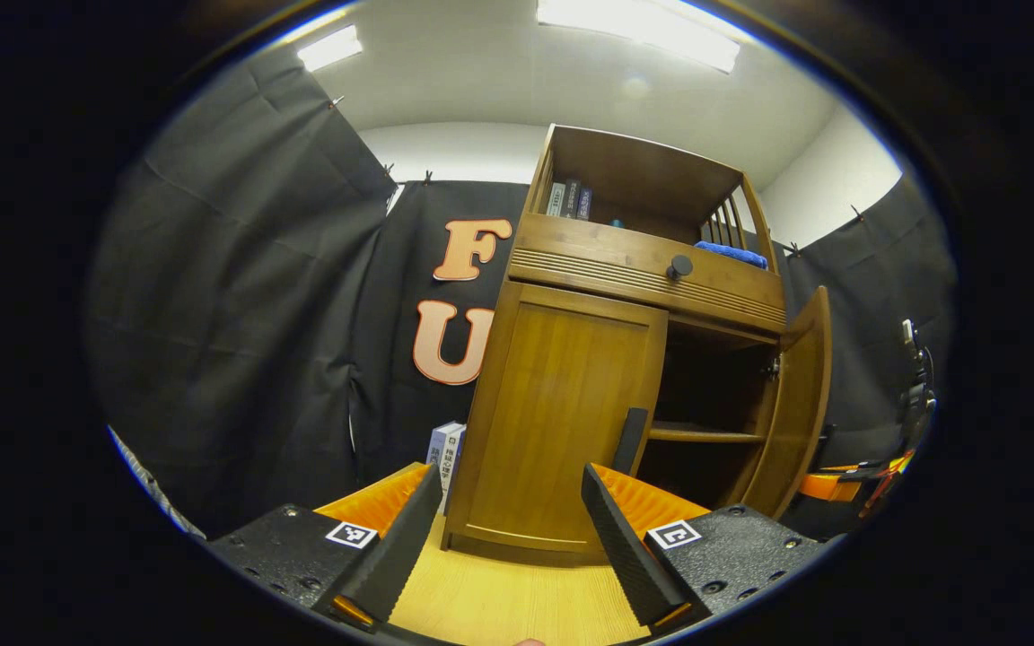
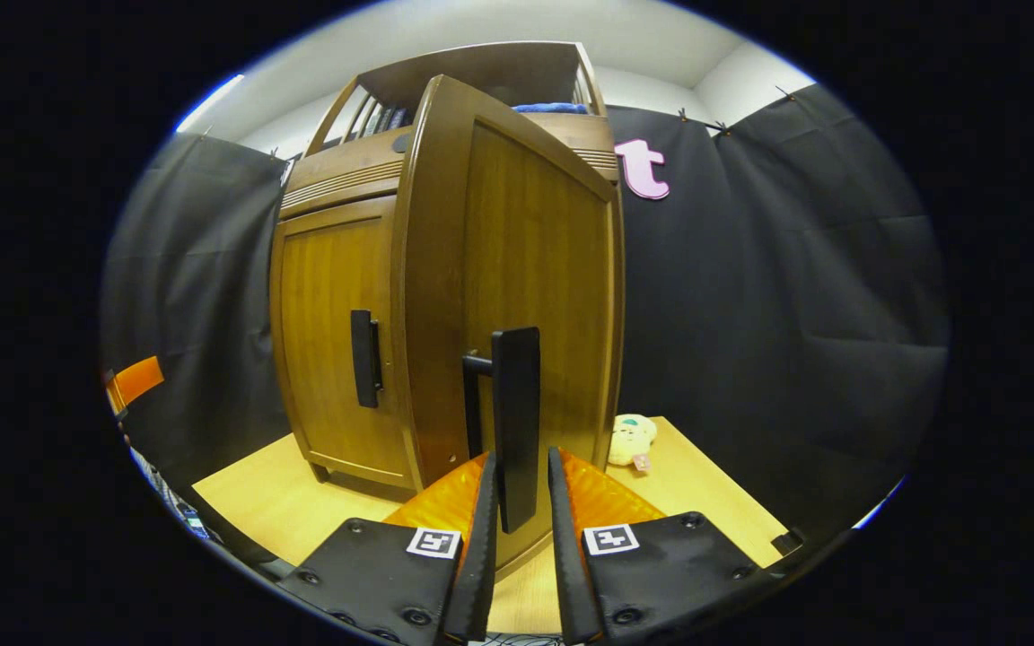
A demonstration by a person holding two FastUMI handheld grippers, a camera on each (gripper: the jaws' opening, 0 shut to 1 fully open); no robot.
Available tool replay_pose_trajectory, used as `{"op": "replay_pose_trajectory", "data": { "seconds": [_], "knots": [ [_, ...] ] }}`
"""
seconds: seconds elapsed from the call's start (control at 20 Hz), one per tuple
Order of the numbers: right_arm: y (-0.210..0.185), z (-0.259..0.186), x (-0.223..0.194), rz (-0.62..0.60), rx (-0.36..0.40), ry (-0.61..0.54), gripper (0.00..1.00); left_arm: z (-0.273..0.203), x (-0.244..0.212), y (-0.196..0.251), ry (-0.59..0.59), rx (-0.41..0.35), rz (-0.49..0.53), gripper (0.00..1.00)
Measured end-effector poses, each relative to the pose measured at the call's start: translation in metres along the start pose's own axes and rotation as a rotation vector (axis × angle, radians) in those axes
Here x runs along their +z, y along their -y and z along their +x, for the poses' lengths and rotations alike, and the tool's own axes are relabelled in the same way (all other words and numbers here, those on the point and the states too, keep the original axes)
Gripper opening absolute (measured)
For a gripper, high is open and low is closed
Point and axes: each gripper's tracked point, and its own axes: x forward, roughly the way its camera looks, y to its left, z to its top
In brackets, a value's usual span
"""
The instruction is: Open the right door of the double-door shoe cabinet with the right hand, and open the left door with the left hand.
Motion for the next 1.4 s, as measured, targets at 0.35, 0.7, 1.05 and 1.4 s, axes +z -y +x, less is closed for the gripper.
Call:
{"op": "replay_pose_trajectory", "data": {
  "seconds": [0.35,0.7,1.05,1.4],
  "knots": [
    [0.056,-0.016,-0.012,0.012,-0.146,-0.011,0.32,-0.005,-0.008,0.011,-0.021,-0.032,-0.001,0.91],
    [0.107,-0.024,-0.016,0.074,-0.171,0.008,0.24,-0.008,-0.018,0.016,-0.053,-0.045,-0.001,0.92],
    [0.128,-0.019,-0.017,0.08,-0.055,-0.023,0.25,-0.017,-0.022,0.013,-0.061,-0.042,-0.008,0.95],
    [0.167,-0.012,-0.019,0.088,0.044,-0.042,0.35,-0.019,-0.017,0.011,-0.051,-0.039,-0.031,0.91]
  ]
}}
